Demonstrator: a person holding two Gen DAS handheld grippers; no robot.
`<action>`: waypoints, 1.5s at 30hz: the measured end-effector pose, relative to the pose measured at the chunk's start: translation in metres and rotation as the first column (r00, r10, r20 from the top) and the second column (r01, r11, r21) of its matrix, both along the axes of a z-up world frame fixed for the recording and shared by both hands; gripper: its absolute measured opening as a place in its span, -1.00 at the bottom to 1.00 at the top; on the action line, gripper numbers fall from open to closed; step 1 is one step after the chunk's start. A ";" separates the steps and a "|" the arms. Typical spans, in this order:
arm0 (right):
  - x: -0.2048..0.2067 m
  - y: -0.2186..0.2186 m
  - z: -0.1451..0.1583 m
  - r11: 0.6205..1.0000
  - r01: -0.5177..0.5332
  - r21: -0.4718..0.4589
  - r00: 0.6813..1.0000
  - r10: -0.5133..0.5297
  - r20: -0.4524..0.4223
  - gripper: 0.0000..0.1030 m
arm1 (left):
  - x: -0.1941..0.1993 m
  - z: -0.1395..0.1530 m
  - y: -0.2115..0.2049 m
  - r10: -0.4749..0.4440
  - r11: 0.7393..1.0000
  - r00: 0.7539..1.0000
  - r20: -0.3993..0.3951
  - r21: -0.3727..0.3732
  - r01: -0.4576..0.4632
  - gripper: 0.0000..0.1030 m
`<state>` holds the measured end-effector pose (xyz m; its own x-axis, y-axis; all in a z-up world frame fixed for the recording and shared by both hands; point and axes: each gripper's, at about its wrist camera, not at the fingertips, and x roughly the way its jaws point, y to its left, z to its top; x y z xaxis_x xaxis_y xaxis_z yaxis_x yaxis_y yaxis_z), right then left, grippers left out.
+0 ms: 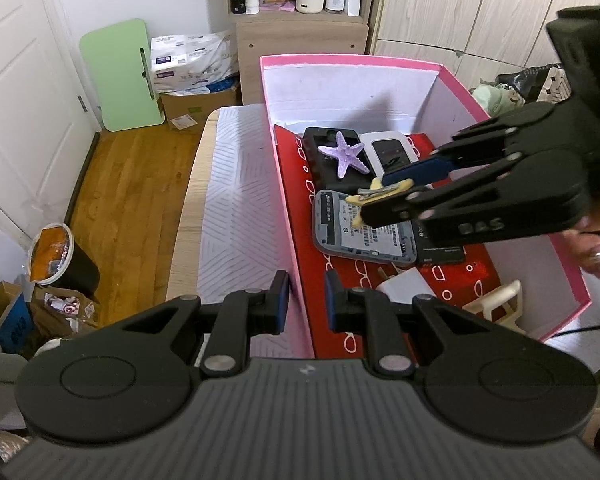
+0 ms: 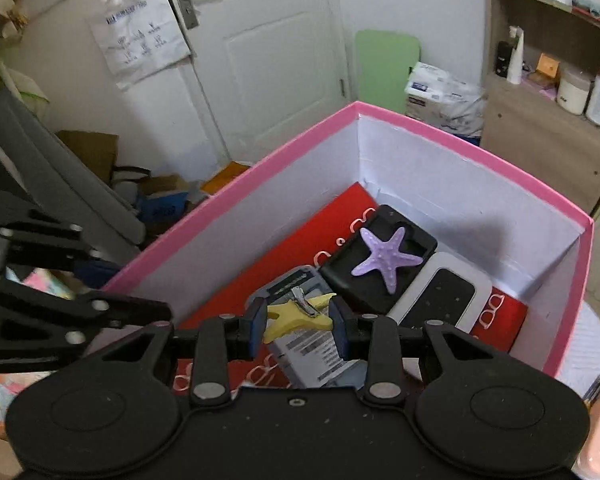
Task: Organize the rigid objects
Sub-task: 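Carry the yellow keychain into the box and release it on the grey battery, then move the right tool to the silver keys and grasp them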
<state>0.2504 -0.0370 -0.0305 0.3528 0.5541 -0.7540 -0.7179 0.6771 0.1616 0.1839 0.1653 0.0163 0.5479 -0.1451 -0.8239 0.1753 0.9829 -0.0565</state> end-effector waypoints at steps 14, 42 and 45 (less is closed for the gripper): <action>0.006 -0.007 0.007 0.998 0.058 0.013 0.998 -0.057 -0.007 -0.12 | 0.000 0.000 0.000 0.004 1.000 1.000 -0.002 -0.007 -0.004 -0.69; -0.073 -0.226 -0.009 0.890 0.413 0.193 0.897 -0.434 0.081 0.03 | 0.003 0.000 -0.008 0.026 0.999 1.000 -0.014 0.028 -0.025 -0.69; -0.072 -0.221 -0.034 0.883 0.430 0.188 0.891 -0.448 0.069 0.03 | 0.003 0.000 -0.009 0.029 0.999 0.999 -0.016 0.034 -0.028 -0.69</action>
